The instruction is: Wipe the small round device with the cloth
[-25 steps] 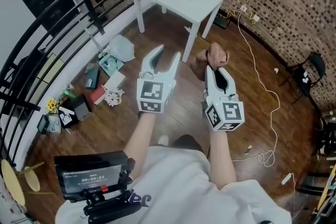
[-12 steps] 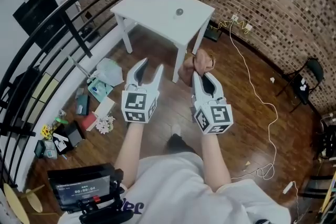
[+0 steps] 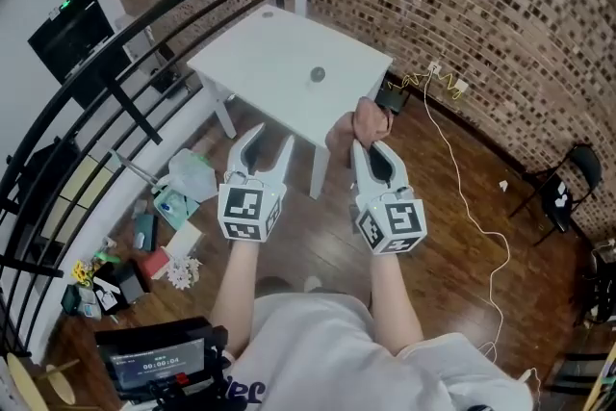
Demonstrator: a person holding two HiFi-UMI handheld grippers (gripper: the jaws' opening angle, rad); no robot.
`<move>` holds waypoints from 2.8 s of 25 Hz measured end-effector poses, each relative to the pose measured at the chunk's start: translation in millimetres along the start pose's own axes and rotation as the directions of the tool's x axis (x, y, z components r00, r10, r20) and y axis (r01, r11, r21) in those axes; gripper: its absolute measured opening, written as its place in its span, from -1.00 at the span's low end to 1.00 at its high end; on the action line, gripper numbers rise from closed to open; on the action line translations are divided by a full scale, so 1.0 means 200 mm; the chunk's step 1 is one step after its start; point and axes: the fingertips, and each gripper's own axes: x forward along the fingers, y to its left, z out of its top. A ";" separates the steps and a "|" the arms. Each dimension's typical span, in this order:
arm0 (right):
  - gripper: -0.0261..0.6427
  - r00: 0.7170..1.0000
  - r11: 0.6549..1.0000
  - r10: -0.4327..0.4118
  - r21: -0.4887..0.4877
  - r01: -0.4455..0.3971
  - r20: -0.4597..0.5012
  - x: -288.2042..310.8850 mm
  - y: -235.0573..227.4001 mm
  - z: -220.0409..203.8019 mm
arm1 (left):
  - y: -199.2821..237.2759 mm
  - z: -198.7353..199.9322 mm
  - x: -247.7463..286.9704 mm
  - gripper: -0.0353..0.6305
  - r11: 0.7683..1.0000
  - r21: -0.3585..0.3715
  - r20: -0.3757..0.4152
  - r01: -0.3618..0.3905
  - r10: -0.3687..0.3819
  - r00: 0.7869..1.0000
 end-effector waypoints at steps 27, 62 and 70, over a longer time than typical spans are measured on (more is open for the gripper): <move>-0.80 0.969 0.990 -0.140 -0.006 0.142 -0.202 1.33 -0.63 -0.55 | 0.77 -0.72 1.37 -0.07 0.975 -0.134 -0.230 0.177 -0.204 0.952; -0.80 0.909 0.981 -0.091 0.123 0.153 -0.406 1.53 -1.31 -1.16 | 0.47 -1.74 2.08 0.51 0.940 -0.242 -0.476 0.241 -0.332 0.815; -0.80 0.906 0.979 -0.106 0.115 0.166 -0.409 1.51 -1.35 -1.16 | 0.42 -1.82 2.14 0.53 0.928 -0.244 -0.488 0.281 -0.368 0.791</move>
